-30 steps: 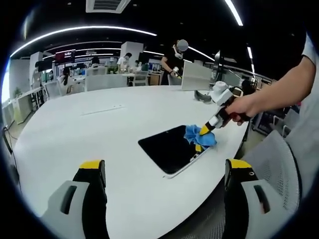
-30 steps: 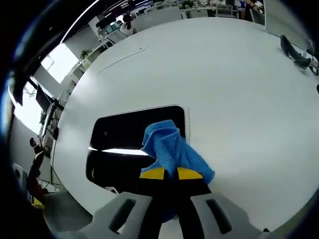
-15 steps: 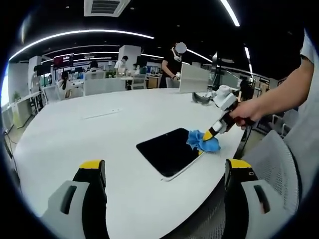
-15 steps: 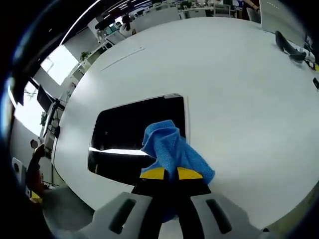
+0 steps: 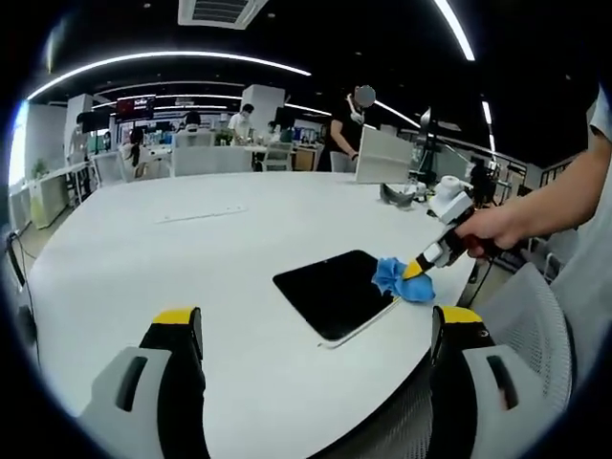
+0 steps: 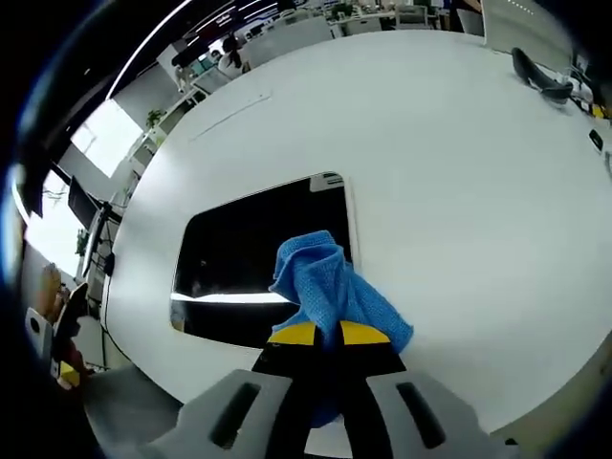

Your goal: Wipe the mirror surface with the cleaning cloth until all visible marks leave the cleaned area.

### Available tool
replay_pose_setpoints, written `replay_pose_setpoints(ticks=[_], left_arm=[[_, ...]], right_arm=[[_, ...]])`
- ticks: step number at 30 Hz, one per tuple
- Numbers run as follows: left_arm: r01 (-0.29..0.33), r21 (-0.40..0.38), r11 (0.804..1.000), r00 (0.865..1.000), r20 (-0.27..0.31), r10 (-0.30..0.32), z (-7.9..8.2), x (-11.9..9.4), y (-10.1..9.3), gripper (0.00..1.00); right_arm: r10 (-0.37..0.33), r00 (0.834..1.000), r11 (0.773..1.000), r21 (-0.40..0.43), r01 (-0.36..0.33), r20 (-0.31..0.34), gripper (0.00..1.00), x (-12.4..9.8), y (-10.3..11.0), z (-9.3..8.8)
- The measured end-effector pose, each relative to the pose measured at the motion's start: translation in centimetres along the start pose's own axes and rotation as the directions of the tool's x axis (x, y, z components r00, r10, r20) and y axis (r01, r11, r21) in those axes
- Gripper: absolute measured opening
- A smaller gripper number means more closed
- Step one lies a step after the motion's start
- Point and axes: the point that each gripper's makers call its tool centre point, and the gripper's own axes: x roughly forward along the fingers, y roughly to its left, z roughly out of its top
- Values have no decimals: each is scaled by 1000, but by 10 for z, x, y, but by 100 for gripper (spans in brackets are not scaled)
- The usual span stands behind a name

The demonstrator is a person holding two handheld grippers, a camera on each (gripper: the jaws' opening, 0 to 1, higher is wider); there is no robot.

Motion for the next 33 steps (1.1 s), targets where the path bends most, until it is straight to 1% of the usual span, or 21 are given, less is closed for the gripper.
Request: replay_pose_setpoints(ticks=[4,7,15,18,20,26,33], left_arm=[[7,8,1000,1000,0,-7,0,0,-2,99],[13,0,1000,1000,-12,-13,-2,1,-3,99],[14,22,1000,1000,-10,-14,-1,1,-6,99],[15,14,1000,1000,-23,-15,-3,2,-4,99],[17,18,1000,1000,-17,-17,-2,1,-5,99],[13,16,1000,1000,-16,-13,-2,1,-4,99],[14,18,1000,1000,-19,-14,-3,2,-4,99]], right_arm=[[-3,1000,1000,7,3,-14,2,-2,1,-3],[-12,1000,999,31,12,-16,1,-4,1,-5],[-22,1000,999,49,23,-16,1,-3,2,-4],[-24,1000,999,41,24,-11,1,-3,3,-5],[-20,1000,998,53,21,-16,1,-4,3,-5],[-17,1000,998,54,18,-18,1,-2,5,-4],[-7,1000,999,53,8,-23,1,2,13,-5]])
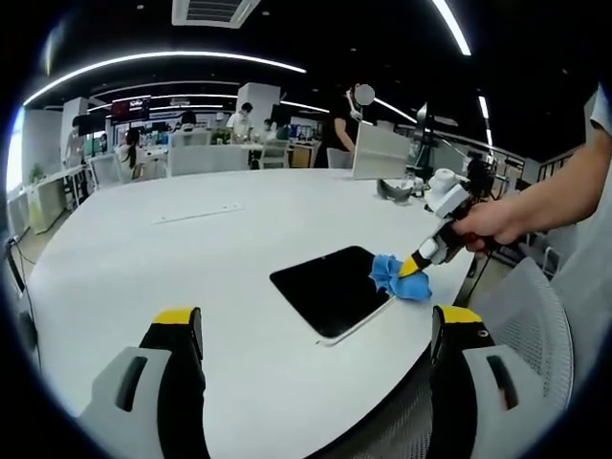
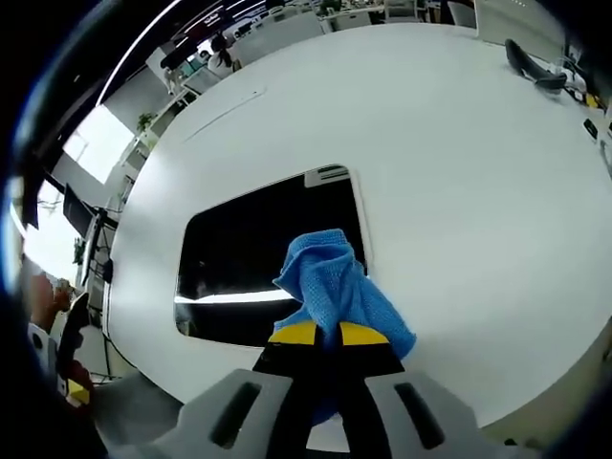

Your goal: Wipe the mirror surface with the cleaning cloth until all visible marks leave the cleaned area.

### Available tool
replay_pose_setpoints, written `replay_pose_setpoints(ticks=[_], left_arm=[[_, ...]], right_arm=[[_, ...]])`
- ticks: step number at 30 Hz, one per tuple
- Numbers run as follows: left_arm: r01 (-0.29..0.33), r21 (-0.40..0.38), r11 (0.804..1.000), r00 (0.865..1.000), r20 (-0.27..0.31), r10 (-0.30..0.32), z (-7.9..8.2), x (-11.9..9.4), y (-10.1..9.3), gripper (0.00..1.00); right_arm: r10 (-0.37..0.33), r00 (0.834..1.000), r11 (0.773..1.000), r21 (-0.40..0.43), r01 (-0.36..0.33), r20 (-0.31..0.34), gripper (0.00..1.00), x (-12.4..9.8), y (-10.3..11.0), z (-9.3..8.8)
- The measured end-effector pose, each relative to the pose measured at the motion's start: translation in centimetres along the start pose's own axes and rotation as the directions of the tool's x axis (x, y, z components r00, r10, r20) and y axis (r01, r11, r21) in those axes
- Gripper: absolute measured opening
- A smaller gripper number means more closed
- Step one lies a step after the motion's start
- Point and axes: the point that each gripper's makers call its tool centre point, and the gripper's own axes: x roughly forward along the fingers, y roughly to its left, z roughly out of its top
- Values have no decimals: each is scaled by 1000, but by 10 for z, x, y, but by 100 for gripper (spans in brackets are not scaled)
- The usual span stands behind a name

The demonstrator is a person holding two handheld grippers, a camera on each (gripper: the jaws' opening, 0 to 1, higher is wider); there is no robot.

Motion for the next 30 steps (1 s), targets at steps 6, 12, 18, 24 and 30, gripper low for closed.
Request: replay_pose_setpoints(ticks=[6,12,18,24,30], left_arm=[[6,7,1000,1000,-9,-6,-1,2,-2,99],[-1,17,1000,1000,-8,1,-1,2,-2,99],[11,-8,1000,1000,22,-11,4,1,-3,99],[9,-2,1000,1000,7,-9,2,1,-4,99],[12,0,1000,1000,1,-12,0,2,-4,99]], right_arm=[[9,1000,1000,-8,-9,-7,1,3,10,0],[25,1000,1000,1,-25,-16,1,9,20,0],[37,999,999,-16,-37,-26,1,13,34,-1],[50,998,998,-33,-52,-36,1,19,52,-4],[66,997,997,-45,-68,-44,1,23,68,-7]])
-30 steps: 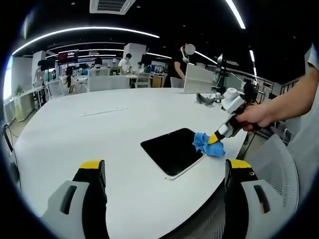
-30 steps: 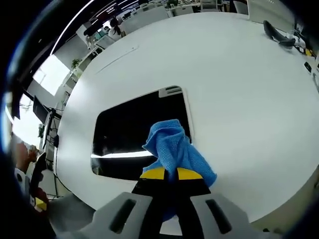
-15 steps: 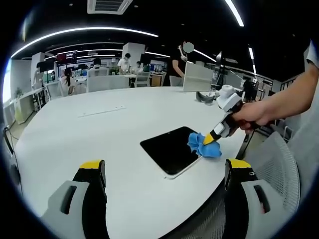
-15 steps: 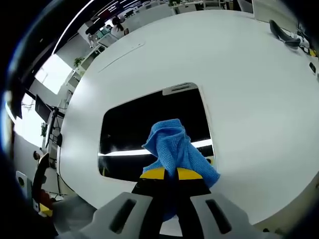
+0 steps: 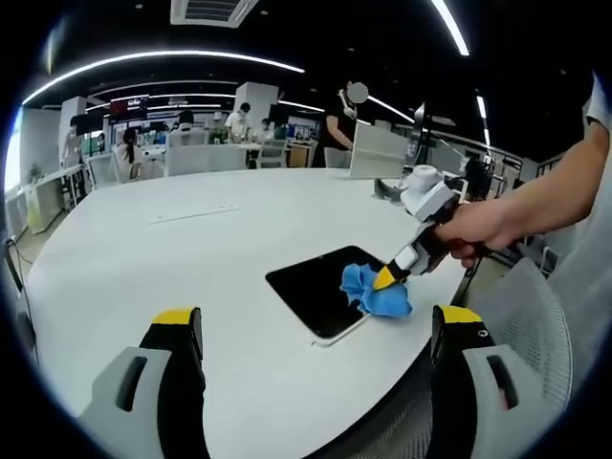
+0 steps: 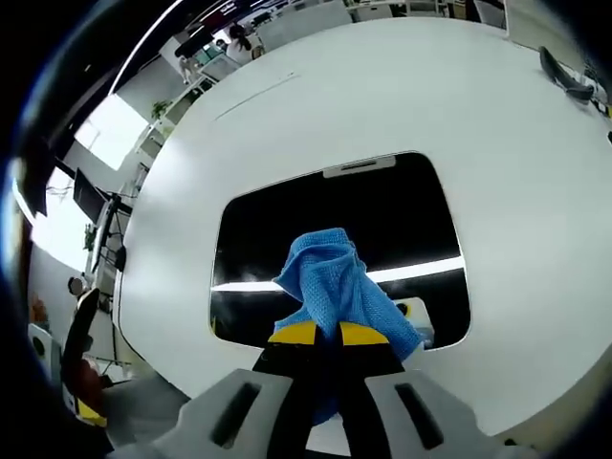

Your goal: Wipe the mirror surface with the cleaning cloth until all visible marks leave the cleaned area.

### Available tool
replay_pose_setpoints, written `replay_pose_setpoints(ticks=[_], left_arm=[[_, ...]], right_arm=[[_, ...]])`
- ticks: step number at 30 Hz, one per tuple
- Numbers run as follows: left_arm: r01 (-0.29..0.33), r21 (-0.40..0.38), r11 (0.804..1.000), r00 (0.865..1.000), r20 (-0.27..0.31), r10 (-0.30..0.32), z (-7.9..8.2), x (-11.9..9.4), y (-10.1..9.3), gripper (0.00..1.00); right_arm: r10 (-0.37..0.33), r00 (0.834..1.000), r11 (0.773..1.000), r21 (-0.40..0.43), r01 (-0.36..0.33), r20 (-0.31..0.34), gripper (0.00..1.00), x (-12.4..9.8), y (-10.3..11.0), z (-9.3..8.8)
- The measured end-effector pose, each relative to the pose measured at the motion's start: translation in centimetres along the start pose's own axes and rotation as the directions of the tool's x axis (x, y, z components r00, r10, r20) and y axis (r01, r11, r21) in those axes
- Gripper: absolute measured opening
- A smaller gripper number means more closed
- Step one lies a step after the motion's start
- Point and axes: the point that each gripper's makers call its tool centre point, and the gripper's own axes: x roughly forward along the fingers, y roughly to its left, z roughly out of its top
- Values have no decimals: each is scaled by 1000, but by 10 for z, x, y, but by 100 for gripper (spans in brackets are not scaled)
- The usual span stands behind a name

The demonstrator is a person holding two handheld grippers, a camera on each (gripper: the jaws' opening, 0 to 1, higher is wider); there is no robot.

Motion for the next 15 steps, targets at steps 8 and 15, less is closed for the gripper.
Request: replay_pose_setpoints(ticks=[8,15], left_arm=[[2,-2,1000,1000,-7,-2,-1,0,0,99],[3,-1,1000,1000,-8,-3,-2,0,0,99]], right_arm=[[12,1000,1000,-5,-12,-3,1,1,16,-3],[23,1000,1000,-15,-23,-9,1,6,28,-3]])
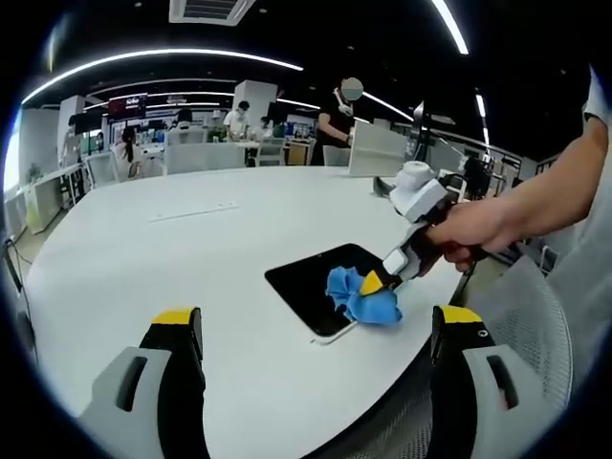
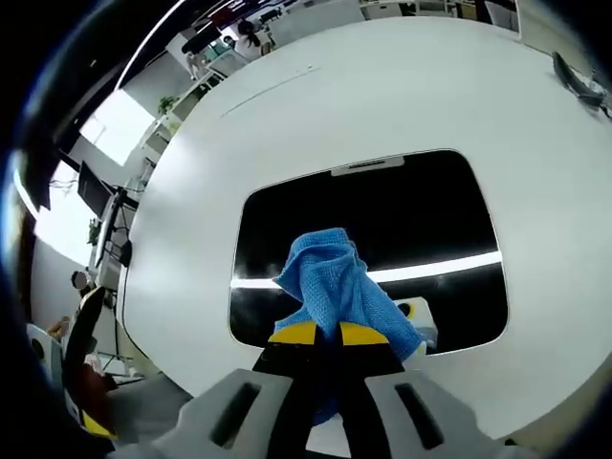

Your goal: Wipe the mirror surface with the cleaning cloth until all visible marks leave the cleaned area.

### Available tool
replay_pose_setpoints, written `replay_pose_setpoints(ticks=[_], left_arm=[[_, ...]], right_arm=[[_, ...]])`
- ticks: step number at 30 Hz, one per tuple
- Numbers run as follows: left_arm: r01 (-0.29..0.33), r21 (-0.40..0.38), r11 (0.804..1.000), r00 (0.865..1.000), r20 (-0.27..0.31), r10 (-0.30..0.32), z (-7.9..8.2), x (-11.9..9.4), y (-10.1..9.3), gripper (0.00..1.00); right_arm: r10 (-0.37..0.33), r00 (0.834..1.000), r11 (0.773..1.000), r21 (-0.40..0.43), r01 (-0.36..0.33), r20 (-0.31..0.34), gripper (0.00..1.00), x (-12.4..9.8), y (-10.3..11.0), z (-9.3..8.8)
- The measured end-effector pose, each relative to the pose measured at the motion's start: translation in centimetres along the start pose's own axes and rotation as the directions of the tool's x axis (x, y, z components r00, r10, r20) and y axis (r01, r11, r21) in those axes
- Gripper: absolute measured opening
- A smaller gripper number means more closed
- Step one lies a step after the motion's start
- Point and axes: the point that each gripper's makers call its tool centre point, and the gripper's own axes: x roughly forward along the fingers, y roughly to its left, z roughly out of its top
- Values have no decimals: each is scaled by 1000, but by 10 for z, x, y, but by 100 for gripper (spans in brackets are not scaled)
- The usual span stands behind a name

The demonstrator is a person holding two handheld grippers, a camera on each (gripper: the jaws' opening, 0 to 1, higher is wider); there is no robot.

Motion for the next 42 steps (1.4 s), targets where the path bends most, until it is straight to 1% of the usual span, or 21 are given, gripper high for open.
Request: replay_pose_setpoints(ticks=[4,5,8,14,17,29,42], left_arm=[[7,-11,1000,1000,-4,-7,-1,1,0,99],[14,-26,1000,1000,-17,-15,-4,3,0,99],[11,-26,1000,999,-32,-12,-7,4,0,99],[16,-30,999,999,-30,-17,-7,4,0,99],[16,-31,999,999,-30,-17,-7,4,-1,99],[5,-10,1000,1000,-30,-6,-7,4,0,99],[1,-6,1000,999,-47,-1,-10,5,0,99]], right_arm=[[8,1000,1000,-4,-8,-6,1,3,7,0],[8,1000,1000,-6,-8,-6,1,4,9,0],[14,1000,1000,-7,-14,-9,1,7,14,0],[28,1000,999,-16,-28,-15,1,12,27,-1],[24,1000,999,-47,-25,-15,1,13,32,-2],[51,998,998,-42,-52,-22,1,18,42,0],[83,996,995,-58,-85,-36,1,26,58,1]])
